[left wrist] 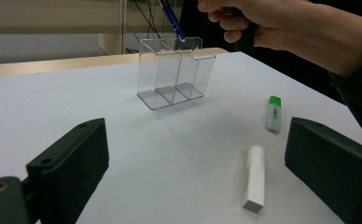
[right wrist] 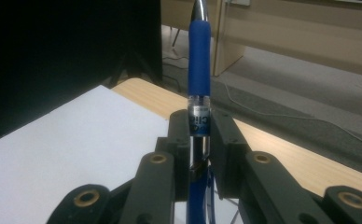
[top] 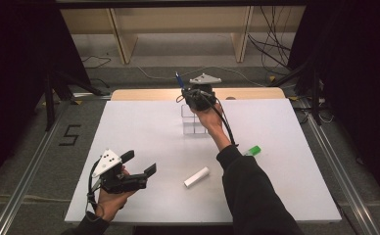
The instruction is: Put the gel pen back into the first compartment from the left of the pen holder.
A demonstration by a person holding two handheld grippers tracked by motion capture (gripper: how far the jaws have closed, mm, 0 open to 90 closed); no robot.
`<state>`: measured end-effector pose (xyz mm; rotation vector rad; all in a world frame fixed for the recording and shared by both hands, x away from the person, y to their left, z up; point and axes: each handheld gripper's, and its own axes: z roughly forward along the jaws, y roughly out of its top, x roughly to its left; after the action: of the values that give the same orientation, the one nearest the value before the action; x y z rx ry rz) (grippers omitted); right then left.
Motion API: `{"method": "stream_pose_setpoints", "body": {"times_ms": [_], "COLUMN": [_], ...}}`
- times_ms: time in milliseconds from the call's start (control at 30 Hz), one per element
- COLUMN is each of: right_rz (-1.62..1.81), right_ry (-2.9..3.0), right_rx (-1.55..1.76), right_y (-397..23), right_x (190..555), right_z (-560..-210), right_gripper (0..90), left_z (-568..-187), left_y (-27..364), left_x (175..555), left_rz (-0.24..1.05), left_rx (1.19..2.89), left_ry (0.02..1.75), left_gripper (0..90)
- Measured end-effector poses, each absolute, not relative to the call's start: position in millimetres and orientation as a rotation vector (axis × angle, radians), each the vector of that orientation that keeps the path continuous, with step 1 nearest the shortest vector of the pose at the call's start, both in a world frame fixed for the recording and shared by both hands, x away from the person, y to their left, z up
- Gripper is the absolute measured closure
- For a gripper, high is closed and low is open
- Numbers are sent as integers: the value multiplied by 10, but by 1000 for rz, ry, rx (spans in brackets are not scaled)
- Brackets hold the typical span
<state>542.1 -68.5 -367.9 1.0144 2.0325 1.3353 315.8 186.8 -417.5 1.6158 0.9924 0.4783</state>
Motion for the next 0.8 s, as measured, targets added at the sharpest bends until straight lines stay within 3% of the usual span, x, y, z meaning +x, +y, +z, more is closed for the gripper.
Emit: {"method": "stream_pose_setpoints", "body": {"times_ms": [800], "right_rz": [1324], "right_ry": [2010], "right_rx": [1019], "right_y": [-585], "right_x": [5487], "right_z": [-3823], "right_gripper": [797], "left_z": [-4170], "left_y": [1874], "left_x": [3151], "left_rz": [477], "left_rx": [1615], "left_ry": [988], "left_gripper": [57]}}
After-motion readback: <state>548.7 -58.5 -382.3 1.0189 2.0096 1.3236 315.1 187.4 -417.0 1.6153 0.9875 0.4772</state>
